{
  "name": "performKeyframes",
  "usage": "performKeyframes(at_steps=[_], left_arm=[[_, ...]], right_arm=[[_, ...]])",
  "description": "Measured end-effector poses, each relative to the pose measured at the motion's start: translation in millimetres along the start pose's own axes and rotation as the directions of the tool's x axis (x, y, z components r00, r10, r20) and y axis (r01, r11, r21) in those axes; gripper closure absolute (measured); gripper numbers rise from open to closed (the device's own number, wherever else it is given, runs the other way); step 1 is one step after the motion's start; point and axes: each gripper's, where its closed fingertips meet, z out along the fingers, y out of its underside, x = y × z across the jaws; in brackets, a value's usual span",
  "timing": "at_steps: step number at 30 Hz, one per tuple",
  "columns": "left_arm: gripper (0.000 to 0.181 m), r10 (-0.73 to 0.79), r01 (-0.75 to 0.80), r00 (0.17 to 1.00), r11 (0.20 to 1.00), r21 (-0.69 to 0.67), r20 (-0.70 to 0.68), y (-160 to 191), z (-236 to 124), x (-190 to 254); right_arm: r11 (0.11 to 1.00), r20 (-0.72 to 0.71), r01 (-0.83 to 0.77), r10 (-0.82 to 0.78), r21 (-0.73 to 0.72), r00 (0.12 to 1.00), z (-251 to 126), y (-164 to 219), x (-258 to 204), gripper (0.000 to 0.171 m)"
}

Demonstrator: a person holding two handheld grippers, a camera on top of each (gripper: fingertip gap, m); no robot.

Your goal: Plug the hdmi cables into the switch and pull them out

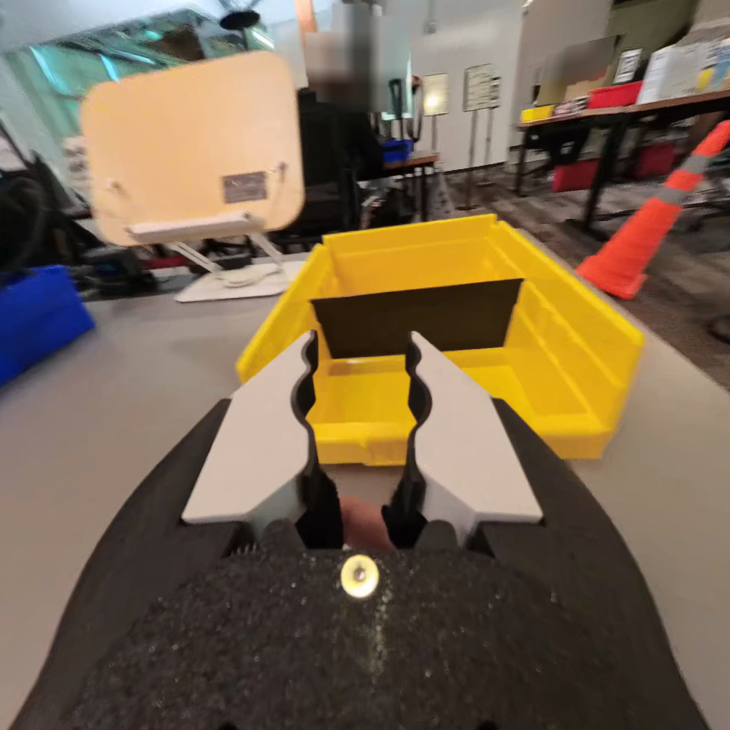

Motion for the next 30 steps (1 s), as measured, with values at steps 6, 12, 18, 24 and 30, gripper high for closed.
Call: performKeyframes(at_steps=[6,12,18,24,30], left_arm=[[0.155,-0.062,0.062,0.997,0.998,0.007,0.045,-0.6,-2.3,-16.7],[0.154,-0.064,0.065,0.996,0.998,-0.01,0.056,2.0,-3.3,-15.3],[0.15,-0.054,0.053,0.998,0.998,-0.039,-0.032,2.8,-0.9,6.2],[0.123,-0.223,0.205,0.961,0.971,-0.121,-0.162,-4.7,13.4,26.7],[0.108,-0.455,0.444,0.875,0.89,-0.099,-0.168,-53.0,52.0,1.9]], right_arm=[[0.999,-0.044,0.007,-0.009,-0.052,0.999,5.5,13.7,7.2,0.129],[0.995,-0.001,-0.022,0.022,-0.1,1.0,2.1,18.1,-8.8,0.129],[0.986,0.268,-0.108,0.138,-0.124,0.954,-7.9,5.3,-100.6,0.133],[0.988,0.533,0.045,0.04,-0.146,0.845,-22.0,33.2,-212.3,0.132],[0.965,0.66,0.17,0.004,-0.199,0.751,-28.3,66.8,-254.2,0.132]])
